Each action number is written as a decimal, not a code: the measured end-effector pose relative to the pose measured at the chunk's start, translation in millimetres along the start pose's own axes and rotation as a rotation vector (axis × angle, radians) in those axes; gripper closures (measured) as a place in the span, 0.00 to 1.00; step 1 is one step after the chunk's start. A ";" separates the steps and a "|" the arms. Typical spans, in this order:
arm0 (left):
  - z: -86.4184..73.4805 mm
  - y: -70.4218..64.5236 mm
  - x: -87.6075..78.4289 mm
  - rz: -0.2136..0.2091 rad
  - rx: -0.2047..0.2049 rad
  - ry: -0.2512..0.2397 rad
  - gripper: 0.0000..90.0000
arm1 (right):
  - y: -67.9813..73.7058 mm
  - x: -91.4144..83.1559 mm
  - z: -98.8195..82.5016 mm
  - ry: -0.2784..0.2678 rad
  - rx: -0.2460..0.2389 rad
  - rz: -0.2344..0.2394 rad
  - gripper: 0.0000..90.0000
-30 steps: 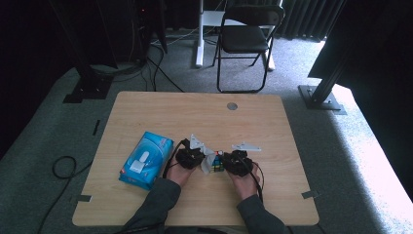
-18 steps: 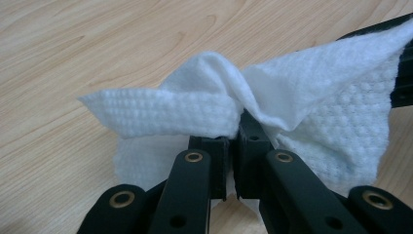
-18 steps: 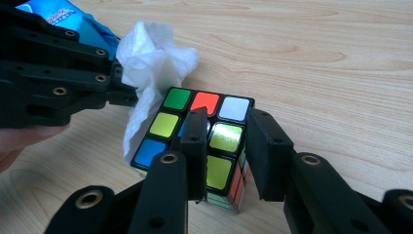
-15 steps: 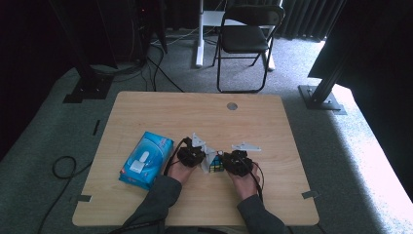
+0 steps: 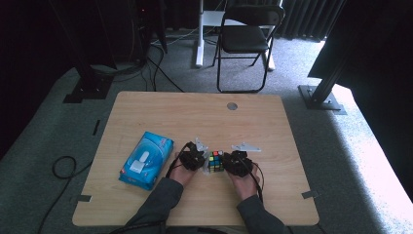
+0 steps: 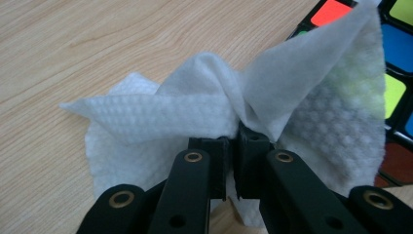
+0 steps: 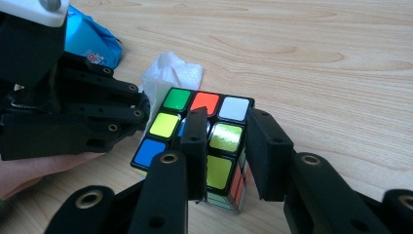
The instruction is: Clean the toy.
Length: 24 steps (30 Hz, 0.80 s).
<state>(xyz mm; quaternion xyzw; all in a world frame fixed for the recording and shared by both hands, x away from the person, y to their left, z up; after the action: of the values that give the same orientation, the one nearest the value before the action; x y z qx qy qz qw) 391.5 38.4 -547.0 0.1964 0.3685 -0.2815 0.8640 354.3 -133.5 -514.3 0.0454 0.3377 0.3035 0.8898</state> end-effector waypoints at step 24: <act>2.4 1.1 -11.1 -0.001 -0.001 -0.016 0.93 | 0.3 0.1 -0.3 -0.003 -0.003 -0.004 0.79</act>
<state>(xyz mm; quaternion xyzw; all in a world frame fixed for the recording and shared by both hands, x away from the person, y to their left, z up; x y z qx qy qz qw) 387.1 41.8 -537.0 0.1935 0.3617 -0.2834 0.8669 354.0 -133.3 -514.5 0.0439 0.3361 0.3024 0.8909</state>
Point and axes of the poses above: each handheld gripper's, and its own axes: x roughly forward along the jaws, z roughly out of its top, y roughly to its left, the point moved 2 cm from there along x, roughly forward along the jaws, and after that the axes turned 6 degrees about z, right-handed, at the moved point
